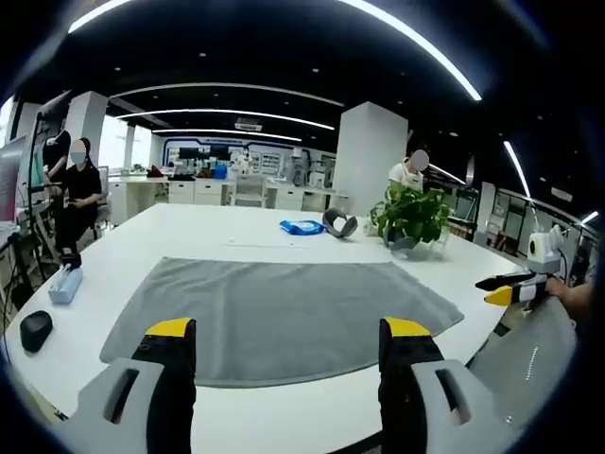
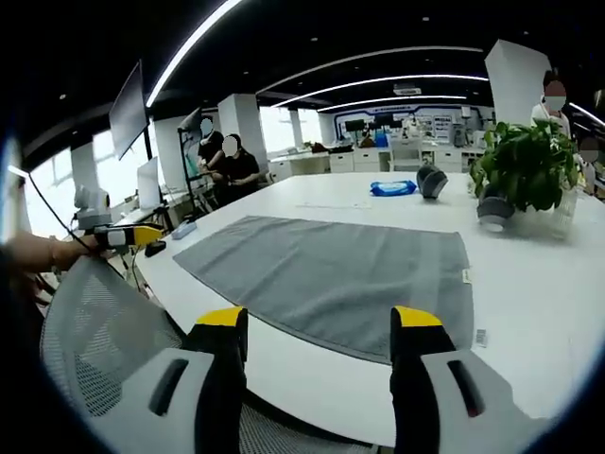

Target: Fold the towel on the table until its edges align and the towel forms a compact rectangular stack.

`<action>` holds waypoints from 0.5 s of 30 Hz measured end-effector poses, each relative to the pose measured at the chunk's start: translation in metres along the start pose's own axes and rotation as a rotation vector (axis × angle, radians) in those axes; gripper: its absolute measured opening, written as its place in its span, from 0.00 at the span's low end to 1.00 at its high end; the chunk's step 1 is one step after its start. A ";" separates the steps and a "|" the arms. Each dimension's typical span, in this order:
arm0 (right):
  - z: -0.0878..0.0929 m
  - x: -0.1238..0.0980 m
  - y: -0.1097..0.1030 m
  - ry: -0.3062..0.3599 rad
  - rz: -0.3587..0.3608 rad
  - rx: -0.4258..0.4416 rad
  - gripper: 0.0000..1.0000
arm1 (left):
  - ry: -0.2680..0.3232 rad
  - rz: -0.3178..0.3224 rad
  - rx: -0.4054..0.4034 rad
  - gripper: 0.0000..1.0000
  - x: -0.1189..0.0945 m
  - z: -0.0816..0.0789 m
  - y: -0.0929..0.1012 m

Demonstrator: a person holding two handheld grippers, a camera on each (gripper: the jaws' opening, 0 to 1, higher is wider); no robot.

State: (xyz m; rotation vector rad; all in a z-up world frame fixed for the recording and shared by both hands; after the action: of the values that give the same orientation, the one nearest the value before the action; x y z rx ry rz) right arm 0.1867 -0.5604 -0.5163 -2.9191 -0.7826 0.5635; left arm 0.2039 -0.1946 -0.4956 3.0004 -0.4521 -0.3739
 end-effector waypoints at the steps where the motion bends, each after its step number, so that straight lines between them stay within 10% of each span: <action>1: 0.000 0.000 0.000 -0.003 0.000 0.003 0.61 | -0.007 0.002 0.000 0.81 0.000 0.001 0.000; 15: 0.008 -0.005 0.015 -0.039 0.112 0.068 0.59 | -0.036 0.036 0.002 0.80 0.001 0.003 0.005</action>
State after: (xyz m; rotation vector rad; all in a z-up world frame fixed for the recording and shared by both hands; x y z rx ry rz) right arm 0.1875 -0.5762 -0.5244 -2.9115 -0.5936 0.6448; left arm 0.2026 -0.1999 -0.4984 2.9874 -0.5090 -0.4252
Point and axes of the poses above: the point that each gripper's makers call its tool centre point, and the gripper's own axes: x roughly forward along the fingers, y roughly to its right, z roughly out of its underside, the point moved 5 cm from there along -x, roughly backward along the fingers, and after that the axes turned 3 degrees about y, right-handed, at the moved point
